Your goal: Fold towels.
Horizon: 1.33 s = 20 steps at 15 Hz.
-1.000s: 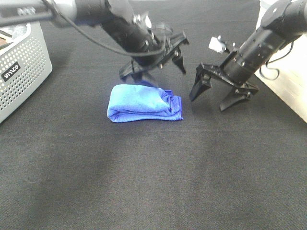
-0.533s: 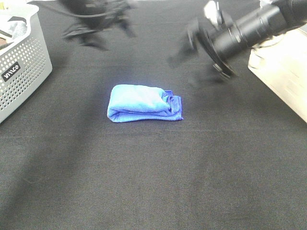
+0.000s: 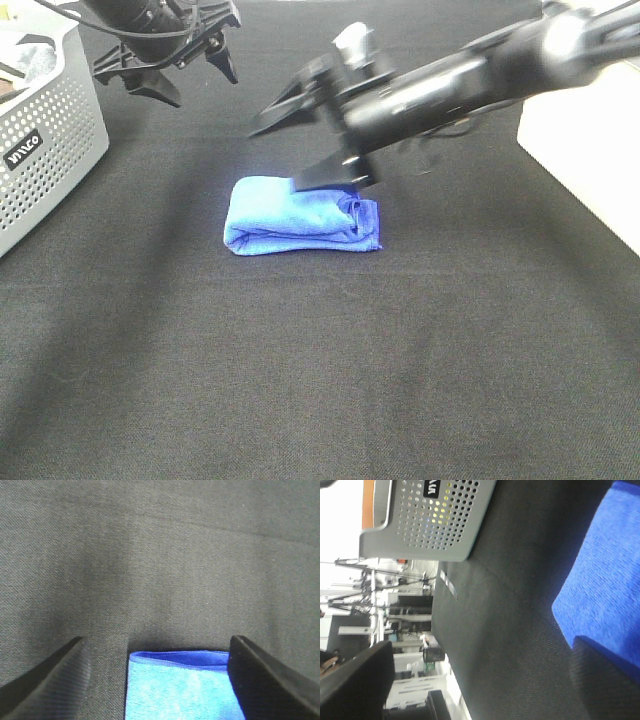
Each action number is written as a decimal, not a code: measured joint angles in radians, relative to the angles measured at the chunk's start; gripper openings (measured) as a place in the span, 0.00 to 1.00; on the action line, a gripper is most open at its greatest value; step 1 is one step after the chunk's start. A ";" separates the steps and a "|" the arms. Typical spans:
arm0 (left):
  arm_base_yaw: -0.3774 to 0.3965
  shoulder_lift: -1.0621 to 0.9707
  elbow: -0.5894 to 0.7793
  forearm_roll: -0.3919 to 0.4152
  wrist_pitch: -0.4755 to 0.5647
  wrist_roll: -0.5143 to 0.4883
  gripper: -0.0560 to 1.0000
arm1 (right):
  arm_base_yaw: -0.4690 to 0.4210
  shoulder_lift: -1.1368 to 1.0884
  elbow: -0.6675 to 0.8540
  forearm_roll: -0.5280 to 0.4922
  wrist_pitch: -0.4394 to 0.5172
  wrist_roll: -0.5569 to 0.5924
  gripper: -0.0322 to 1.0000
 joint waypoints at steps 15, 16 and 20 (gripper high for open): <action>0.000 -0.007 0.000 0.021 0.095 0.044 0.74 | -0.130 -0.041 -0.068 -0.349 0.038 0.145 0.89; 0.000 -0.027 0.000 0.056 0.158 0.071 0.74 | -0.130 -0.099 -0.068 -0.433 0.049 0.187 0.89; 0.000 -0.105 0.000 0.130 0.342 0.109 0.74 | -0.129 -0.231 -0.068 -0.672 0.097 0.313 0.89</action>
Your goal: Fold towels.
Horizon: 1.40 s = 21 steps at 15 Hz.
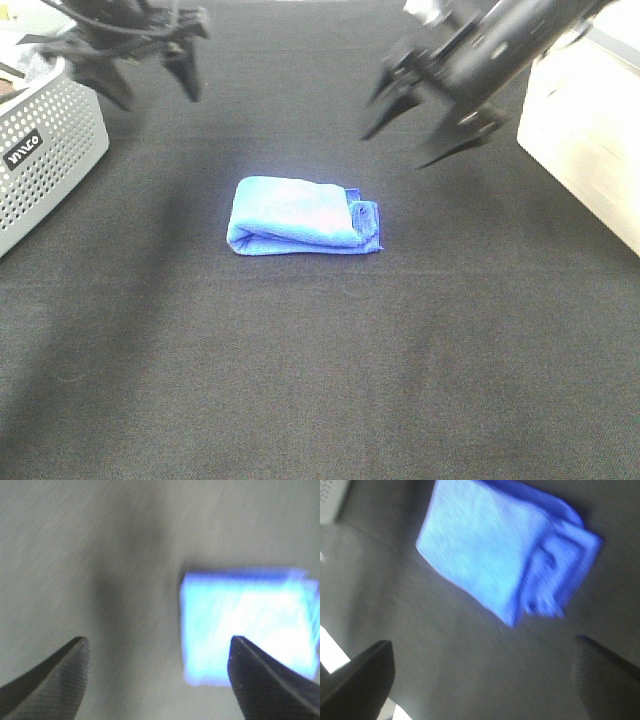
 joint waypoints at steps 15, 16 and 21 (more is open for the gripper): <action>-0.064 -0.953 0.958 0.165 -0.062 0.021 0.74 | 0.000 -0.773 0.696 -0.265 -0.051 0.134 0.89; -0.064 -1.046 1.048 0.165 -0.068 0.021 0.74 | 0.000 -0.850 0.775 -0.279 -0.071 0.134 0.89; -0.064 -1.598 1.411 0.148 -0.062 0.021 0.74 | 0.000 -1.322 1.095 -0.430 -0.077 0.176 0.89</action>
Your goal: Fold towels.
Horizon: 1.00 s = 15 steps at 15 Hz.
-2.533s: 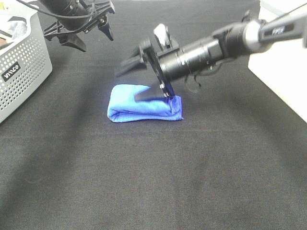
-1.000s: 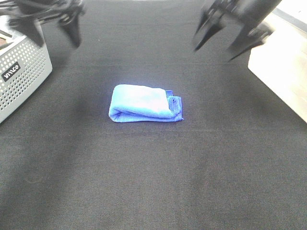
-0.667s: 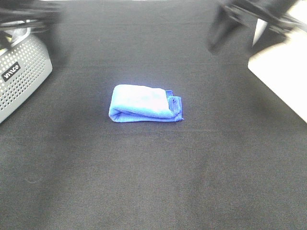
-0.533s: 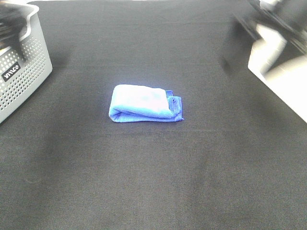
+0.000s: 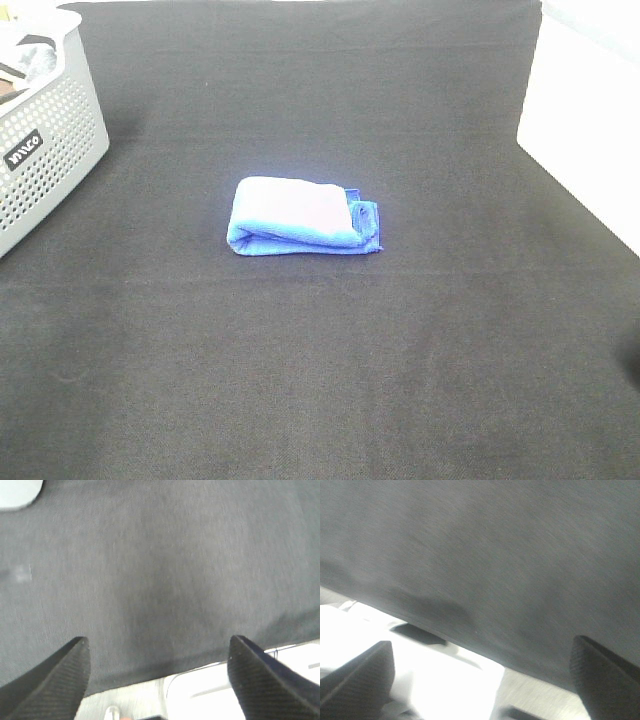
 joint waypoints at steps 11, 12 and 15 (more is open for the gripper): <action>0.000 -0.528 0.115 -0.006 -0.054 0.109 0.74 | 0.000 -0.605 0.130 -0.168 -0.032 0.055 0.89; 0.000 -0.528 0.123 -0.020 -0.064 0.127 0.74 | 0.000 -0.605 0.130 -0.169 -0.032 0.064 0.89; 0.000 -0.528 0.126 -0.066 -0.075 0.203 0.74 | 0.000 -0.605 0.130 -0.169 -0.032 0.068 0.89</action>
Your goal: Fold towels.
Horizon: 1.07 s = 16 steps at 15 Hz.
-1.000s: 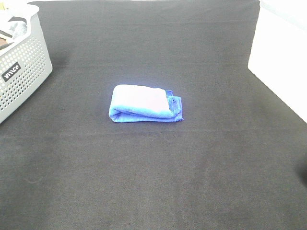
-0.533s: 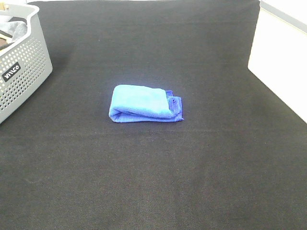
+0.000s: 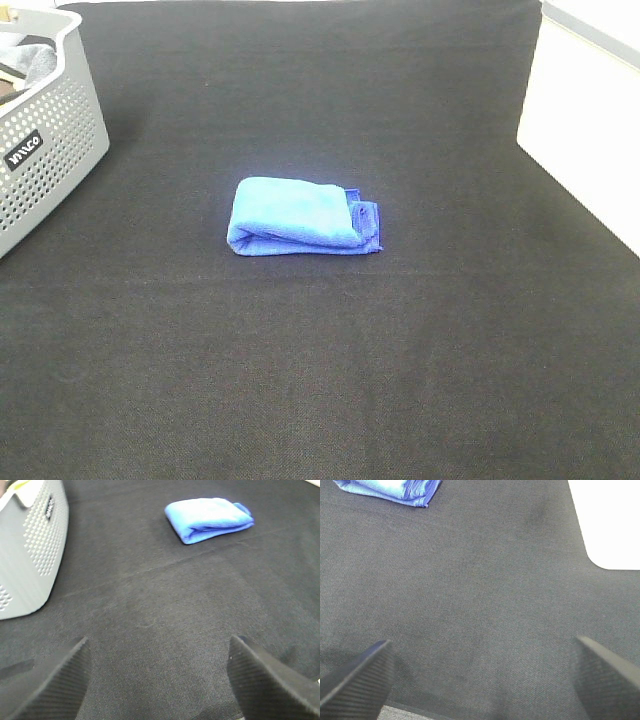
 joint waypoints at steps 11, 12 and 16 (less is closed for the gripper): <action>0.019 0.000 0.000 -0.005 -0.002 0.006 0.74 | -0.001 0.000 0.000 0.000 0.000 0.000 0.89; 0.081 0.000 0.000 -0.005 -0.002 0.006 0.74 | -0.032 0.000 0.000 0.000 0.000 0.000 0.89; 0.250 -0.002 0.000 -0.005 -0.002 0.006 0.74 | -0.150 0.000 0.000 0.000 0.000 0.000 0.89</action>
